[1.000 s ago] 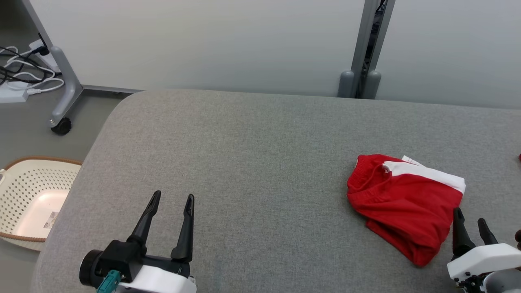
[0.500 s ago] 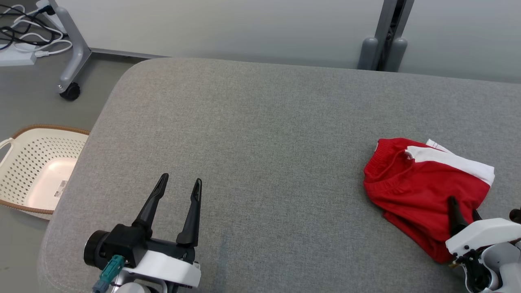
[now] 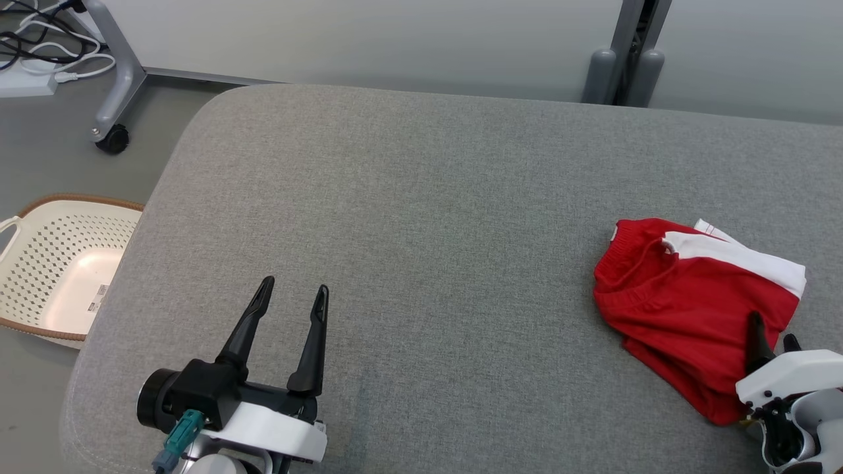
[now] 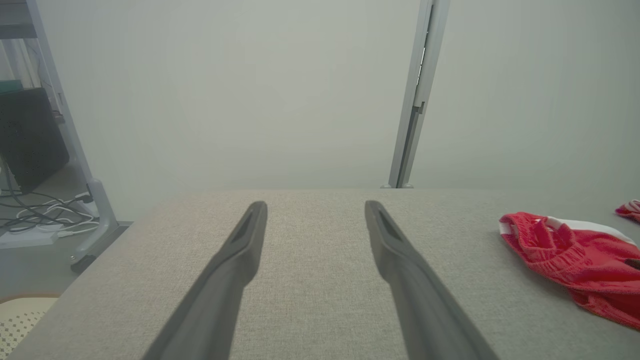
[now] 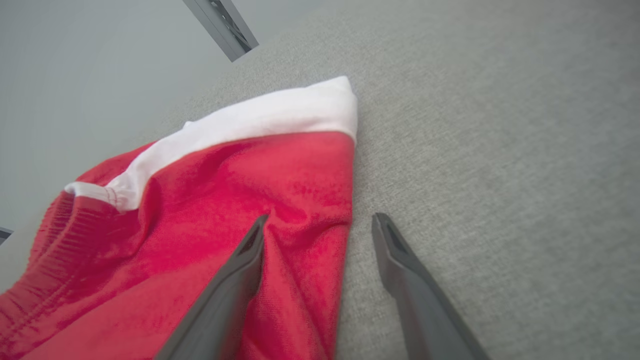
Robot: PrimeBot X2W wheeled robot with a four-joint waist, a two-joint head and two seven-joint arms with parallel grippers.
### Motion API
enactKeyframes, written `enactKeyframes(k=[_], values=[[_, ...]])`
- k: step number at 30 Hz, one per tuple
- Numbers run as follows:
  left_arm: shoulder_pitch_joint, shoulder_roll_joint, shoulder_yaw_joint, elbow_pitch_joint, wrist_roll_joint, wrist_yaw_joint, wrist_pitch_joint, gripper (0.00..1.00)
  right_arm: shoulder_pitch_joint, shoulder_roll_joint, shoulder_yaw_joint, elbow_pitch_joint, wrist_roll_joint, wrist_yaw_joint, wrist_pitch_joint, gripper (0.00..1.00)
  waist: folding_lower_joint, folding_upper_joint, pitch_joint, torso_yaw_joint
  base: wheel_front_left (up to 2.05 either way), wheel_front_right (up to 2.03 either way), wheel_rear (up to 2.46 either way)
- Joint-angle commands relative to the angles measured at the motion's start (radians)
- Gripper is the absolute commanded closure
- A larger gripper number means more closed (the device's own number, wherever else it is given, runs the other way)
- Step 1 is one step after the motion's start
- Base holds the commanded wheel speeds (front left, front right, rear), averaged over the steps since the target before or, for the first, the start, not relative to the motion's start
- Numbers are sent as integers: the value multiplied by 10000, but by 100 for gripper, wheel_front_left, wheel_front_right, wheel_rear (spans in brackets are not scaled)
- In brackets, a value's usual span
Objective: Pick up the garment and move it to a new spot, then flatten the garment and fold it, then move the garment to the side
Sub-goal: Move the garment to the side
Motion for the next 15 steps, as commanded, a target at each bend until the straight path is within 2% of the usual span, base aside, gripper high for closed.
enactKeyframes(k=[1, 6, 12, 15], values=[[-193, 34, 9, 10, -19, 38, -6, 0, -32, 40, -54, 220, 57, -13, 154, 0, 0, 0, 14, -16, 0, 0, 0], [-285, 31, -48, 12, -39, 39, -6, 0, -298, 210, 418, 183, 356, -8, 426, 0, 0, 0, 55, -19, 0, 0, 0], [-329, 34, -79, 45, -40, 23, -6, 0, -290, 284, 1661, -207, 1112, -8, 976, 0, 0, 0, 73, 38, 0, 0, 0], [-336, 34, -60, 55, -48, 21, -6, 0, -161, 40, 2223, -419, 1288, -8, 1158, 100, 0, 0, 47, 72, 0, 0, 0]])
